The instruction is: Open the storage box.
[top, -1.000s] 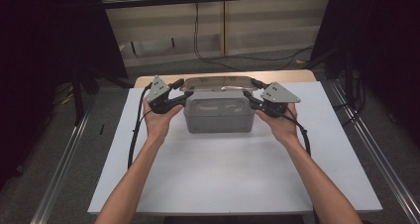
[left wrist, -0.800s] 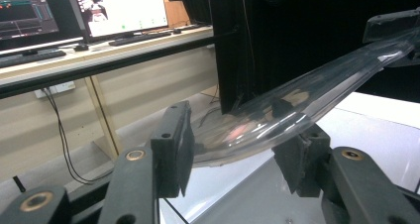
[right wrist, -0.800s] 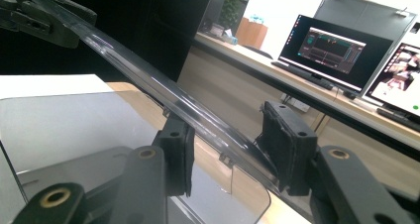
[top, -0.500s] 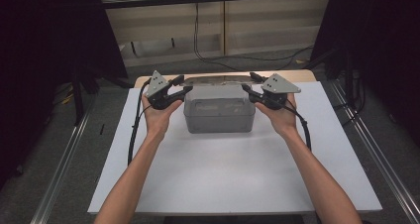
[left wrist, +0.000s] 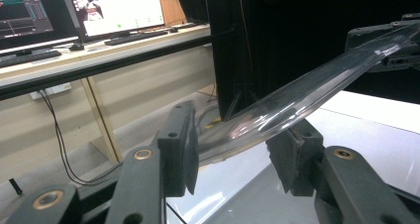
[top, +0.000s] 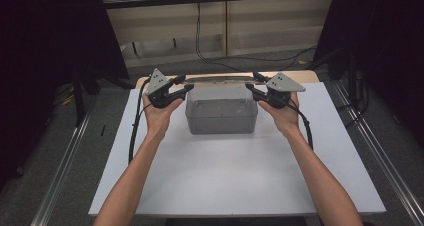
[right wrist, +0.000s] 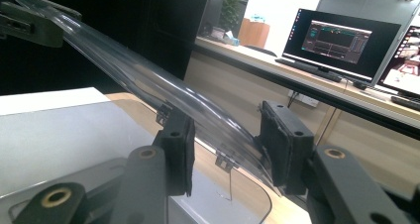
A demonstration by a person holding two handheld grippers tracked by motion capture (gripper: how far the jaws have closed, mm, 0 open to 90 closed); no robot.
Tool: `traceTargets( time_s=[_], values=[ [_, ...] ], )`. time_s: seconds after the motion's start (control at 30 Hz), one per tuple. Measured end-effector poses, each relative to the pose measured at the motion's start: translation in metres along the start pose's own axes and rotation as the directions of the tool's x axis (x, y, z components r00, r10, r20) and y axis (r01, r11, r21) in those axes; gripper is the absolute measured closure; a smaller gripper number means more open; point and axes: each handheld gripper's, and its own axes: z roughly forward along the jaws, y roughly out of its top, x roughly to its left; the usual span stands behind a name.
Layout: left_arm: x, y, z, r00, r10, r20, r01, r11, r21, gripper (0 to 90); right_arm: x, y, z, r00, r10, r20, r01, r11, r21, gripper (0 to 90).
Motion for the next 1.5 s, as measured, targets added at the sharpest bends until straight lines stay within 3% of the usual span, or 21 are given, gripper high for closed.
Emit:
traceTargets(
  time_s=[0.67, 0.73, 0.93, 1.13, 1.37, 1.4, 1.5],
  values=[
    [0.017, -0.016, 0.013, 0.9986, -0.03, -0.043, 0.031, 0.9992, 0.023, 55.2, -0.007, 0.006, 0.003, 0.9998, 0.008, -0.021, -0.008, 0.9999, 0.015, 58.9],
    [0.019, -0.018, 0.016, 0.9994, -0.027, -0.024, 0.027, 0.9993, 0.026, 55.2, -0.008, 0.006, 0.004, 0.9997, 0.01, -0.021, -0.01, 0.9999, 0.011, 58.9],
    [0.02, -0.023, 0.025, 0.9994, -0.022, -0.026, 0.023, 0.9989, 0.041, 54.6, -0.009, 0.005, 0.005, 0.9995, 0.024, -0.023, -0.024, 0.9997, 0.001, 58.5],
    [0.021, -0.018, 0.029, 0.9997, -0.006, -0.023, 0.007, 0.9987, 0.051, 59.4, -0.01, 0.004, 0.005, 0.9989, 0.04, -0.025, -0.04, 0.9992, 0.001, 58.0],
    [0.023, -0.015, 0.03, 0.9998, 0.005, -0.022, -0.003, 0.998, 0.062, 60.6, -0.01, -0.001, 0.01, 0.9986, 0.049, -0.018, -0.049, 0.9988, 0.002, 51.0],
    [0.023, -0.015, 0.03, 0.9997, -0.014, -0.022, 0.015, 0.9986, 0.051, 61.2, -0.011, -0.002, 0.011, 0.9984, 0.053, -0.016, -0.053, 0.9986, 0.002, 51.0],
    [0.026, -0.015, 0.03, 0.9997, -0.016, -0.019, 0.017, 0.9985, 0.053, 62.4, -0.015, -0.006, 0.012, 0.997, 0.077, -0.012, -0.077, 0.997, 0.0, 52.4]
  ],
)
